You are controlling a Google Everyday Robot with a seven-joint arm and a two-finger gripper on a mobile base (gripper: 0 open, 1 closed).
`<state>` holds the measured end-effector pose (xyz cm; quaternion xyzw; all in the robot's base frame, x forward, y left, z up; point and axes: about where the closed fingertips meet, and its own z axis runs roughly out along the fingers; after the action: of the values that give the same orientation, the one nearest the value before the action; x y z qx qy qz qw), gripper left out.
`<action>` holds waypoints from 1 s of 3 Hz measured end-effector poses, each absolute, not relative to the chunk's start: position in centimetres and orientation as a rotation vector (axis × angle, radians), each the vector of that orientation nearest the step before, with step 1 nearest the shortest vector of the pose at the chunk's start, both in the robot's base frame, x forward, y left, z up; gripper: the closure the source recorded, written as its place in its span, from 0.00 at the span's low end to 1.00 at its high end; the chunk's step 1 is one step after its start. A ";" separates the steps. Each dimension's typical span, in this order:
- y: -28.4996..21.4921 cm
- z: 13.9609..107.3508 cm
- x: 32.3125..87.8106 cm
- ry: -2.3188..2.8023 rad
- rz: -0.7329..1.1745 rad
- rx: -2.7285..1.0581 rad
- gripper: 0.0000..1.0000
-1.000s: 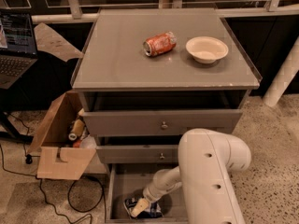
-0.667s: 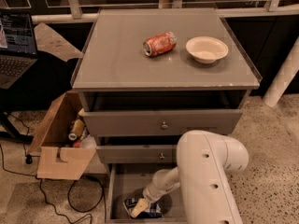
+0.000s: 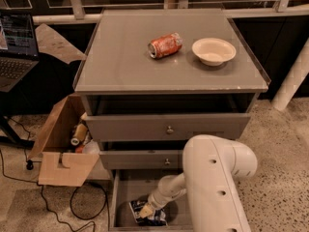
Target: Pick blue chip bag from bottom drawer and place on counter
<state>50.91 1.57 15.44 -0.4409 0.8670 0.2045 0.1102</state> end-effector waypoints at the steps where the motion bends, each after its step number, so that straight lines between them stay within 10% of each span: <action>1: 1.6 15.4 50.9 2.548 0.601 -1.296 0.65; 3: 1.6 15.4 50.9 2.548 0.601 -1.296 1.00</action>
Offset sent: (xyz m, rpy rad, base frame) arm 0.0000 0.0000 0.0000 0.0000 0.0000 0.0000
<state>50.90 1.57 15.43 -0.4409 0.8670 0.2045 0.1102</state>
